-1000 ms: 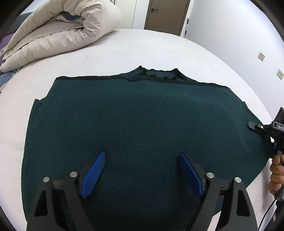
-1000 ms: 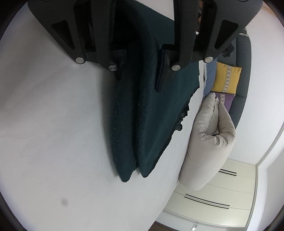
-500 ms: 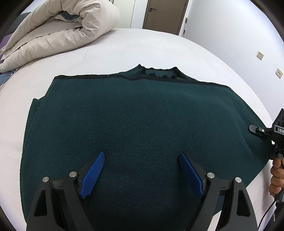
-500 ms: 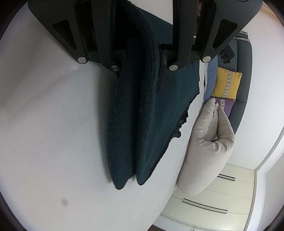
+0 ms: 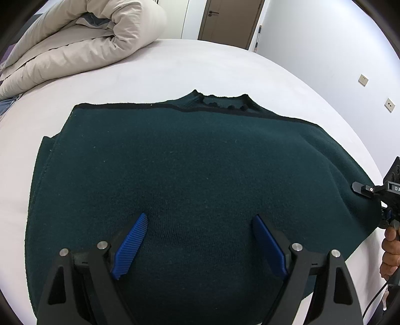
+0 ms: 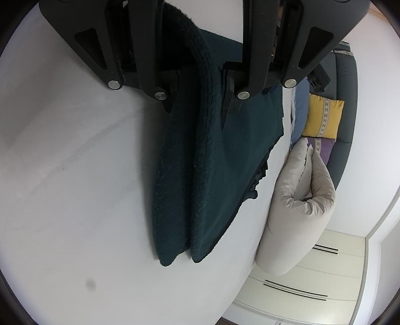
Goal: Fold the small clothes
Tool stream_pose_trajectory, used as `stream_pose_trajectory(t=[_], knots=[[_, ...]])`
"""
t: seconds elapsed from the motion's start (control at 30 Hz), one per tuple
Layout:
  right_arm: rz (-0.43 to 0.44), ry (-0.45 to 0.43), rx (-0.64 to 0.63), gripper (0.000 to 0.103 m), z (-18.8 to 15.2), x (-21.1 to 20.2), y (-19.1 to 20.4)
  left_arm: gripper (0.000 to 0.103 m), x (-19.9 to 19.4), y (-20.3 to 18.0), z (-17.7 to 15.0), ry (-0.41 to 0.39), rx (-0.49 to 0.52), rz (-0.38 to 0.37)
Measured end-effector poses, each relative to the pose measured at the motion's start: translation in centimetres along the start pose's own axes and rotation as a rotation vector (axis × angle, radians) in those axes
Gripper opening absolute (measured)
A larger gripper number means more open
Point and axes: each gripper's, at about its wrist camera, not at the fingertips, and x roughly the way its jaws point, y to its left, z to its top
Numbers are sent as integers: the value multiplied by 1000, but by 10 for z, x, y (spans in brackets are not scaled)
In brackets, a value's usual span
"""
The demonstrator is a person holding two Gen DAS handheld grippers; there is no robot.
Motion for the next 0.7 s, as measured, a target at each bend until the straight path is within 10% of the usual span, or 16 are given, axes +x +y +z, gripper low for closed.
stream_pose_trajectory(t=[0.7], knots=[[-46, 11, 9, 17, 9, -21, -17, 87, 1, 1, 1, 12, 0, -34]])
